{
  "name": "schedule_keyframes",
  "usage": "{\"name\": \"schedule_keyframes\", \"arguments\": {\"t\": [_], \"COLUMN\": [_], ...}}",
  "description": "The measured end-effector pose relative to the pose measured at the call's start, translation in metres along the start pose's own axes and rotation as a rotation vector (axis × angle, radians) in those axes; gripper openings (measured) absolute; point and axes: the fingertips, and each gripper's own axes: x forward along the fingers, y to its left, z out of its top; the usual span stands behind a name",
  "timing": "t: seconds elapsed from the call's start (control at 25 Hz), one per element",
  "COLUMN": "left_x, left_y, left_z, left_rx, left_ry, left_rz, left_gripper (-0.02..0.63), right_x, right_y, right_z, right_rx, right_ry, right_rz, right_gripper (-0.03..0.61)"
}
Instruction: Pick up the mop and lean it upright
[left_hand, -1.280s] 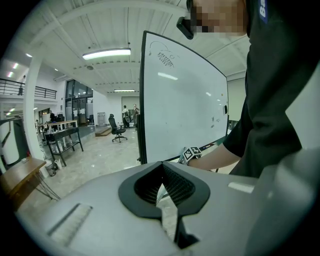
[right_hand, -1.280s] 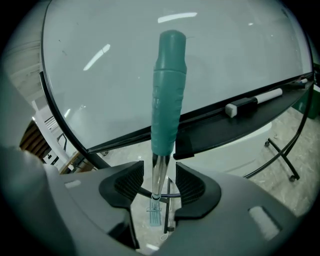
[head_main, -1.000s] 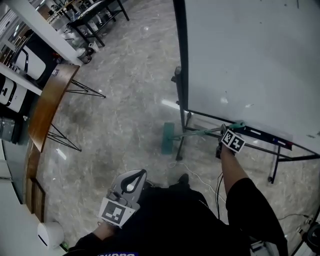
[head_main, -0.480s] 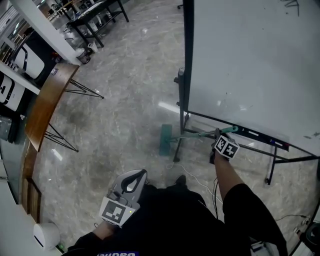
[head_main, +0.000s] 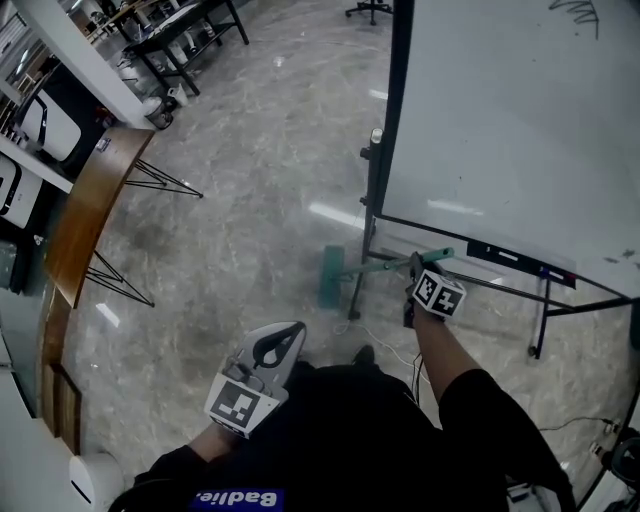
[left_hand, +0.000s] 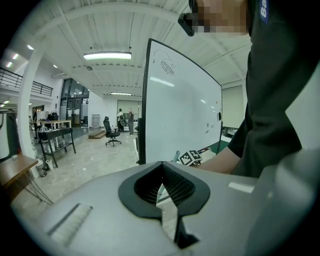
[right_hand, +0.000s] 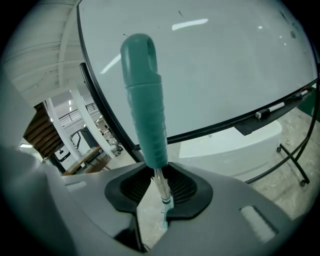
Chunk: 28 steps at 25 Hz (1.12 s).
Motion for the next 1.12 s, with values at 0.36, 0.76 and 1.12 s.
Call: {"name": "schedule_keyframes", "arguments": {"t": [0.36, 0.76, 1.12], "left_x": [-0.031, -0.068, -0.081], "left_y": [0.042, 0.088, 0.109], "left_z": [-0.003, -0.010, -0.013], "left_rx": [-0.021, -0.056, -0.074], "left_ry": [-0.030, -0.075, -0.118], "left_rz": [0.007, 0.056, 0.072], "left_gripper": [0.018, 0.018, 0.018], "right_x": [0.007, 0.015, 0.001], "right_y": [0.070, 0.159, 0.242], "right_z": [-0.002, 0.002, 0.004], "right_rx": [0.006, -0.110, -0.154], "right_ry": [0.009, 0.013, 0.025], "right_rz": [0.054, 0.168, 0.319], "right_gripper": [0.121, 0.129, 0.129]}}
